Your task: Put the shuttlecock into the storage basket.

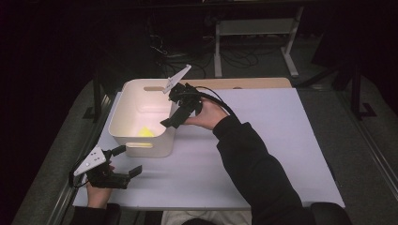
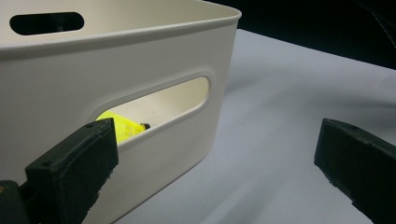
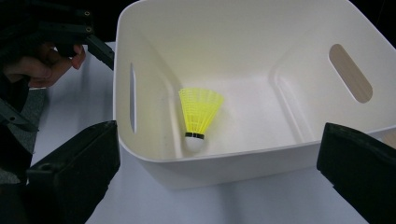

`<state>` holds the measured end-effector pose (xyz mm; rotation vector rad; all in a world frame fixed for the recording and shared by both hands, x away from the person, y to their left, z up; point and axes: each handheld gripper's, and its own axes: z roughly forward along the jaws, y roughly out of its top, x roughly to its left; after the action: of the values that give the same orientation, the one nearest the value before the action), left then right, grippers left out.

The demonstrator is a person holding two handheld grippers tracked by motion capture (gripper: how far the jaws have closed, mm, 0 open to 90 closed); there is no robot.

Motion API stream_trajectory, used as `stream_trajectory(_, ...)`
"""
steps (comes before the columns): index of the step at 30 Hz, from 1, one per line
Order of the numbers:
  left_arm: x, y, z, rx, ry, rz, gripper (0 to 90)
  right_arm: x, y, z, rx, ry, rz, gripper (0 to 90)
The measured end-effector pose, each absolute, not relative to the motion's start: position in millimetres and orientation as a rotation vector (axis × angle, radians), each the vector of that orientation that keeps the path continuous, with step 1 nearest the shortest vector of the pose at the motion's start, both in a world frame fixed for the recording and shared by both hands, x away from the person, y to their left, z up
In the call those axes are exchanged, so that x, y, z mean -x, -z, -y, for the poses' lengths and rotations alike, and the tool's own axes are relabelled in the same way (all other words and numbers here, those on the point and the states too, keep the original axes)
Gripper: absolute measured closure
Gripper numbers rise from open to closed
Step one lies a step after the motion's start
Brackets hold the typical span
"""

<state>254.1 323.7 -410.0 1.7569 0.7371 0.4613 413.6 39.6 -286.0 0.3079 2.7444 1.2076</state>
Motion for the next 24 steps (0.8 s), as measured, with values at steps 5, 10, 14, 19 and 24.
stream_trajectory(5, -254.1, 410.1, -323.6, -1.758, -0.461, -0.738, 0.0, -411.6, 284.8, -32.7, -0.315, -1.206, -2.733, 0.0)
stream_trajectory(10, -254.5, 410.2, -323.6, -1.760, -0.462, -0.736, 0.0, -411.1, 285.0, -25.9, -0.335, -1.211, -2.727, 0.0)
stream_trajectory(14, -254.5, 410.3, -323.3, -1.760, -0.461, -0.740, 0.0, -410.1, 287.2, -18.0, -0.350, -1.205, -2.719, 0.0)
stream_trajectory(19, -254.5, 410.4, -323.3, -1.761, -0.462, -0.741, 0.0, -408.8, 288.3, -4.9, -0.389, -1.220, -2.706, 0.0)
stream_trajectory(24, -254.5, 410.5, -323.1, -1.761, -0.460, -0.743, 0.0, -410.2, 290.0, 6.7, -0.420, -1.227, -2.693, 0.0)
